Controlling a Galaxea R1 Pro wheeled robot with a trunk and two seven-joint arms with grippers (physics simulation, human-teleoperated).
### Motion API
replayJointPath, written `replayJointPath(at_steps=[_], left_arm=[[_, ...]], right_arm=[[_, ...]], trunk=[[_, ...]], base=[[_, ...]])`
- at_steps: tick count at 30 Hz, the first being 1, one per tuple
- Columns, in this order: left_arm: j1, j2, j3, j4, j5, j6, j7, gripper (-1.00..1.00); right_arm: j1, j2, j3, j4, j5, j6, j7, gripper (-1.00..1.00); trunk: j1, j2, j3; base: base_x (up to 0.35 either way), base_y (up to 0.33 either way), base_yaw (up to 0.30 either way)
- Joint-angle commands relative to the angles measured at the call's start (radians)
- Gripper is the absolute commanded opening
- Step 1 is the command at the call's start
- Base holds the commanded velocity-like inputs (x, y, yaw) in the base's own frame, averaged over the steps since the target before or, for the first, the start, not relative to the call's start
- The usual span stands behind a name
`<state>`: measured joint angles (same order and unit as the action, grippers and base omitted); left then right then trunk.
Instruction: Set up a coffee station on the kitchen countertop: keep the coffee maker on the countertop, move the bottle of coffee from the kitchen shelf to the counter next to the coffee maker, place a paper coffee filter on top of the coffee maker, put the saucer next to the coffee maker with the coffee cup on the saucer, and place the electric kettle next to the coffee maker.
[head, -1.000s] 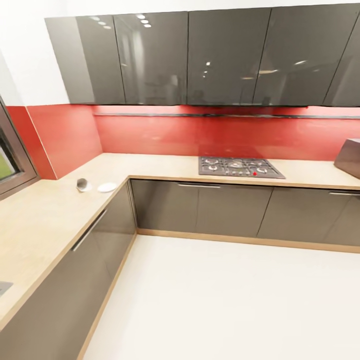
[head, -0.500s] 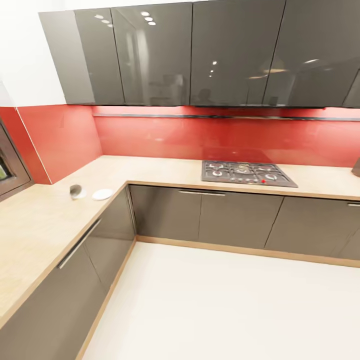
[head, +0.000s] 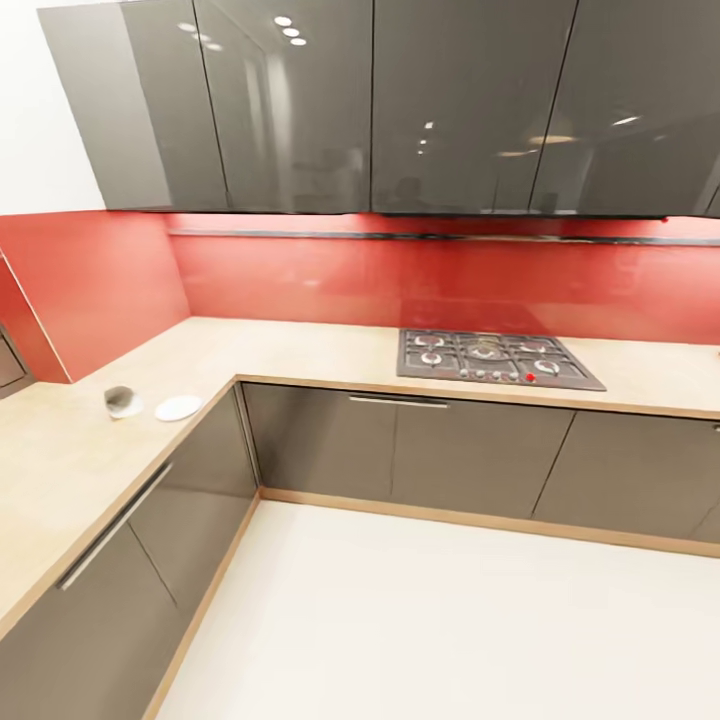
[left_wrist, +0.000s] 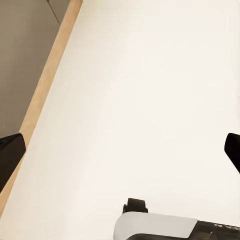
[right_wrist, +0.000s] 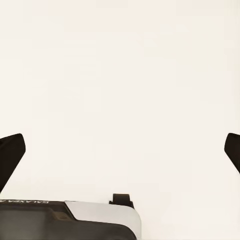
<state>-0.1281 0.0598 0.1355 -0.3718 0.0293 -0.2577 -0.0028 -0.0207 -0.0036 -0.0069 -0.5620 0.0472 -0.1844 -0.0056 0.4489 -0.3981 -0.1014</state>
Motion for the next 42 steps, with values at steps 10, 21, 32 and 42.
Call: replayJointPath(at_steps=[10,21,32,42], left_arm=[[-0.001,0.0,0.001,0.001,0.004,-0.003,0.0,1.0],[-0.001,0.0,0.001,0.001,0.003,-0.003,0.0,1.0],[-0.001,0.0,0.001,0.001,0.003,-0.003,0.001,1.0],[-0.001,0.0,0.001,0.001,0.003,-0.003,0.001,1.0]], right_arm=[[-0.001,0.0,-0.001,0.001,0.005,-0.003,-0.001,1.0],[-0.001,0.001,0.0,0.001,0.005,-0.003,-0.001,1.0],[-0.001,0.001,0.001,0.001,0.005,-0.003,-0.001,1.0],[-0.001,0.001,0.001,0.002,0.005,-0.003,-0.001,1.0]], trunk=[[0.001,-0.002,-0.002],[0.001,-0.002,-0.002],[0.001,-0.002,-0.002],[0.001,-0.002,-0.002]], base=[[0.317,-0.133,0.0],[0.304,-0.146,0.053],[0.263,-0.192,0.27],[0.239,-0.207,0.278]])
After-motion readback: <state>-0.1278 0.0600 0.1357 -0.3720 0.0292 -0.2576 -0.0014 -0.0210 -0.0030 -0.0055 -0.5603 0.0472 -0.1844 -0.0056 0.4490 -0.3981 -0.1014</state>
